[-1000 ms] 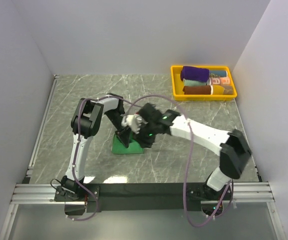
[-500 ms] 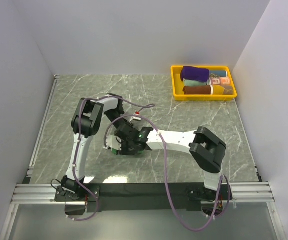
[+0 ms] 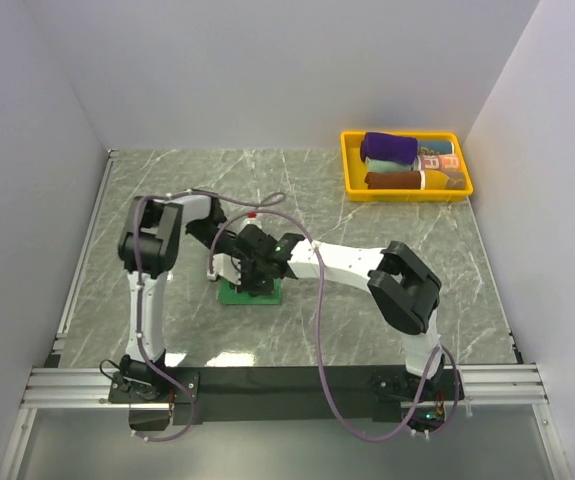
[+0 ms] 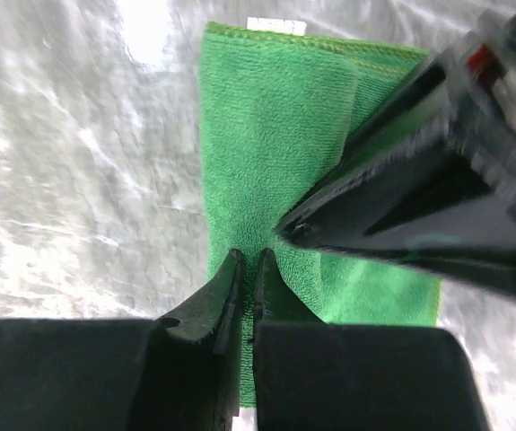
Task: Roll the towels
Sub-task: Roll the towel
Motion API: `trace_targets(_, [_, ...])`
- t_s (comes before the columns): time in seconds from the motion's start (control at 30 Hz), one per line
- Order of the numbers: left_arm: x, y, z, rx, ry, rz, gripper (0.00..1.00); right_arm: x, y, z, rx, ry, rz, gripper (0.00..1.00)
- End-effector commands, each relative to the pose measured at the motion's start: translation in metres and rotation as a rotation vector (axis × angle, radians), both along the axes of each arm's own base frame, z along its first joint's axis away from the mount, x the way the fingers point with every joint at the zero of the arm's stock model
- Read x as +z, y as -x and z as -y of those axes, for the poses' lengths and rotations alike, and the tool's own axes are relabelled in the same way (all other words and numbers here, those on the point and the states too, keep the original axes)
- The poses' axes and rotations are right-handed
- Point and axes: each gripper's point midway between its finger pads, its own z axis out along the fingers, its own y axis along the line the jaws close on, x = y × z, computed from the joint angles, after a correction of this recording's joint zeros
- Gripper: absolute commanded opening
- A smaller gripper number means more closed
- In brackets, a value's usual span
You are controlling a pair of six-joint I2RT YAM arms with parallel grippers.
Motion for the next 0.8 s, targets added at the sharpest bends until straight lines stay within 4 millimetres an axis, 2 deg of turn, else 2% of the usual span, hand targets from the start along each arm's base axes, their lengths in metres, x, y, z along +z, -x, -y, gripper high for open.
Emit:
trace_targets(0.0, [0.008, -0.072, -0.027, 0.092, 0.056, 0.443, 0.39, -0.034, 0.071, 0.039, 0.059, 0.154, -0.385, 0.00])
trace_targets(0.03, [0.012, -0.071, -0.037, 0.143, 0.060, 0.442, 0.41, -0.030, 0.077, 0.037, 0.068, 0.137, -0.421, 0.00])
trace_targets(0.07, [0.029, -0.075, -0.042, 0.183, 0.061, 0.478, 0.44, -0.028, 0.079, 0.037, 0.068, 0.133, -0.439, 0.00])
trace_targets(0.1, [0.035, -0.078, -0.048, 0.210, 0.057, 0.501, 0.50, -0.025, 0.080, 0.039, 0.061, 0.140, -0.466, 0.00])
trace_targets(0.13, [0.034, -0.079, -0.061, 0.256, 0.039, 0.520, 0.51, -0.023, 0.082, 0.038, 0.062, 0.134, -0.488, 0.00])
trace_targets(0.17, [0.049, -0.081, -0.068, 0.295, 0.034, 0.562, 0.52, -0.022, 0.086, 0.038, 0.065, 0.127, -0.526, 0.00])
trace_targets(0.2, [0.053, -0.081, -0.075, 0.322, 0.024, 0.579, 0.53, -0.021, 0.086, 0.039, 0.052, 0.132, -0.558, 0.00])
trace_targets(0.27, [0.054, -0.077, -0.098, 0.385, -0.012, 0.596, 0.54, -0.015, 0.091, 0.035, 0.047, 0.104, -0.639, 0.00])
trace_targets(0.3, [0.065, -0.077, -0.108, 0.412, -0.024, 0.635, 0.53, -0.013, 0.084, 0.035, 0.017, 0.095, -0.686, 0.00])
trace_targets(0.33, [0.061, -0.068, -0.113, 0.419, -0.042, 0.628, 0.52, -0.011, 0.082, 0.034, -0.003, 0.085, -0.729, 0.00])
trace_targets(0.37, [0.070, -0.065, -0.119, 0.420, -0.064, 0.685, 0.51, -0.007, 0.079, 0.033, -0.017, 0.066, -0.771, 0.00])
trace_targets(0.4, [0.071, -0.061, -0.125, 0.424, -0.081, 0.705, 0.49, -0.007, 0.077, 0.029, -0.035, 0.055, -0.839, 0.00])
trace_targets(0.43, [0.063, -0.047, -0.126, 0.418, -0.102, 0.698, 0.49, -0.008, 0.067, 0.031, -0.075, 0.045, -0.883, 0.00])
trace_targets(0.47, [0.073, -0.045, -0.127, 0.413, -0.109, 0.778, 0.48, -0.010, 0.063, 0.031, -0.092, 0.048, -0.920, 0.00])
trace_targets(0.5, [0.072, -0.040, -0.130, 0.410, -0.130, 0.804, 0.48, -0.015, 0.060, 0.028, -0.110, 0.060, -0.982, 0.00])
trace_targets(0.53, [0.065, -0.027, -0.128, 0.404, -0.137, 0.801, 0.48, -0.021, 0.052, 0.030, -0.131, 0.062, -0.997, 0.00])
trace_targets(0.57, [0.073, -0.025, -0.130, 0.396, -0.148, 0.876, 0.49, -0.031, 0.046, 0.027, -0.147, 0.073, -1.014, 0.00])
trace_targets(0.63, [0.068, -0.008, -0.127, 0.366, -0.158, 0.900, 0.50, -0.040, 0.040, 0.027, -0.177, 0.084, -1.027, 0.00])
trace_targets(0.67, [0.075, -0.004, -0.127, 0.337, -0.158, 0.967, 0.50, -0.045, 0.037, 0.027, -0.191, 0.091, -1.028, 0.00])
trace_targets(0.73, [0.071, 0.016, -0.120, 0.252, -0.153, 0.998, 0.52, -0.056, 0.034, 0.025, -0.217, 0.108, -1.036, 0.00])
trace_targets(0.77, [0.078, 0.023, -0.116, 0.223, -0.145, 1.046, 0.53, -0.060, 0.033, 0.024, -0.228, 0.112, -1.040, 0.00])
